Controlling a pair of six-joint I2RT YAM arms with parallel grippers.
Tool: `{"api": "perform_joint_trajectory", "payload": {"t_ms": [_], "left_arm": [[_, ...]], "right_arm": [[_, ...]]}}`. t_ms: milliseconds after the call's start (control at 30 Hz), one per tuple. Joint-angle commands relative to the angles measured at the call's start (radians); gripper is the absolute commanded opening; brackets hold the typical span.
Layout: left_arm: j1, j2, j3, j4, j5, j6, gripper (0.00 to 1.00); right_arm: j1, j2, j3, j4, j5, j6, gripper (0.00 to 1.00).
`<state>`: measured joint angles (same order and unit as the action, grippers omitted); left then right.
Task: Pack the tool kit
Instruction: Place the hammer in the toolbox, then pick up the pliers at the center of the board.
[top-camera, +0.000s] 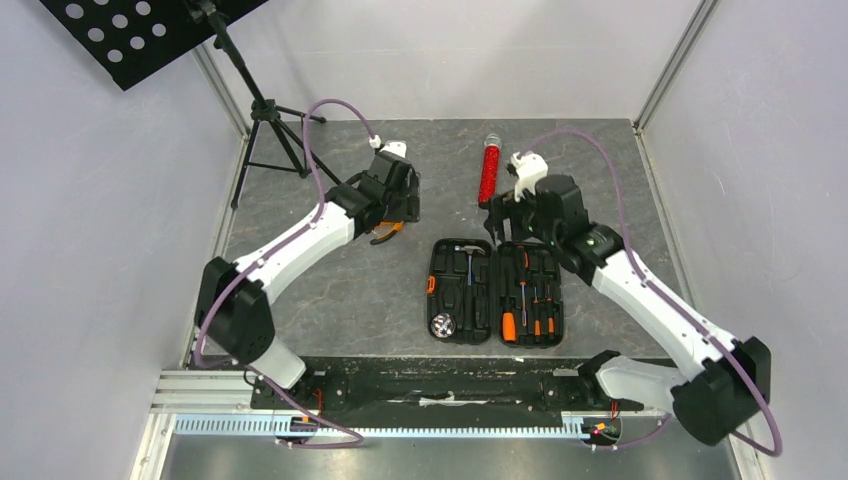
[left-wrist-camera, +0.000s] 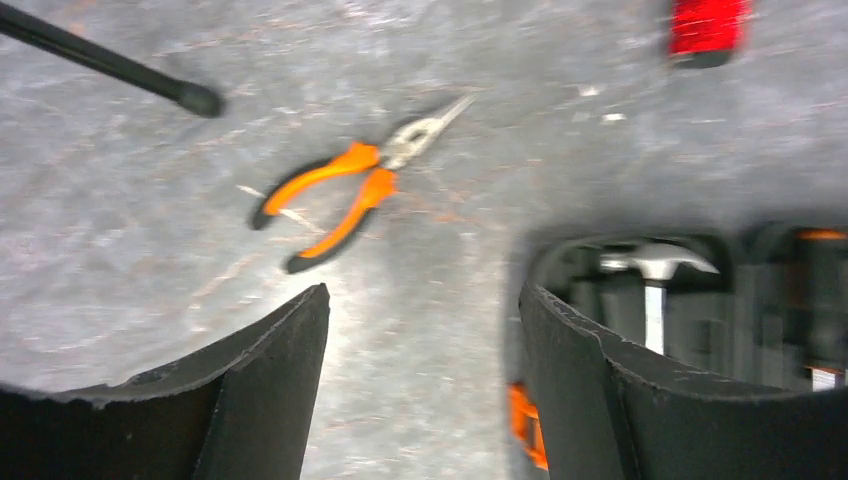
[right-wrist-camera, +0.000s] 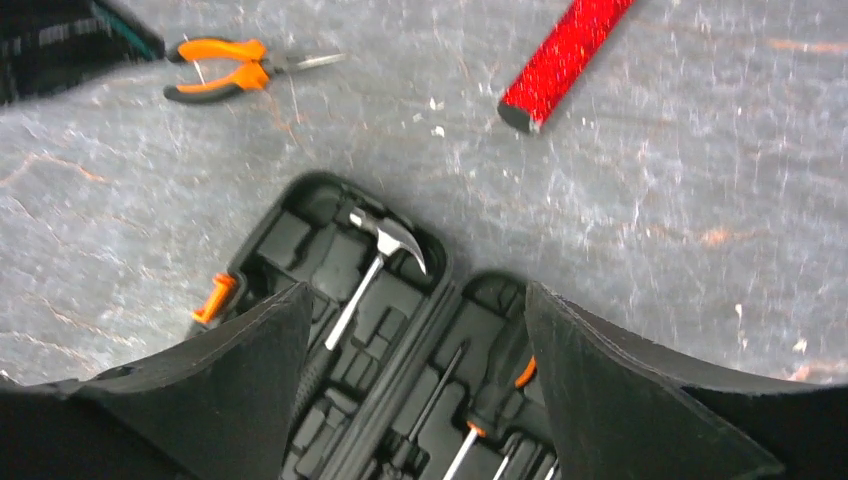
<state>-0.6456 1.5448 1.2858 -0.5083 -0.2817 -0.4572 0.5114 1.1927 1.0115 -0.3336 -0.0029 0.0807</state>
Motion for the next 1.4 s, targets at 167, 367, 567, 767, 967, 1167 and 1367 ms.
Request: {"api": "perform_joint_trajectory", "payload": {"t_ms": [167, 367, 567, 767, 967, 1167, 1367], "left_arm": [[0.119, 0.259, 0.146, -0.147, 0.024, 0.332, 0.7], [0.131, 0.393, 0.209, -0.142, 0.053, 0.389, 0.56], [0.131, 0.469, 0.23, -0.155, 0.092, 0.387, 0.48], [0.132, 0.505, 0.231, -0.162, 0.11, 0.373, 0.39], [0.128, 0.503, 0.215, -0.178, 0.195, 0.305, 0.2], [0.118, 0.43, 0.166, -0.179, 0.266, 0.178, 0.02], [0.076, 0.259, 0.113, -0.192, 0.26, -0.03, 0.02]], "right_arm": [[-0.001, -0.224, -0.282, 0.062, 0.047, 0.049, 0.84], [-0.002, -0.304, -0.365, 0.059, 0.056, 0.068, 0.85], [-0.002, -0.335, -0.381, 0.051, 0.075, 0.066, 0.86], [-0.002, -0.332, -0.39, 0.053, 0.072, 0.068, 0.87], [-0.004, -0.343, -0.405, 0.053, 0.079, 0.068, 0.87], [-0.004, -0.361, -0.422, 0.054, 0.081, 0.072, 0.87], [-0.004, -0.381, -0.436, 0.053, 0.084, 0.074, 0.87]]}}
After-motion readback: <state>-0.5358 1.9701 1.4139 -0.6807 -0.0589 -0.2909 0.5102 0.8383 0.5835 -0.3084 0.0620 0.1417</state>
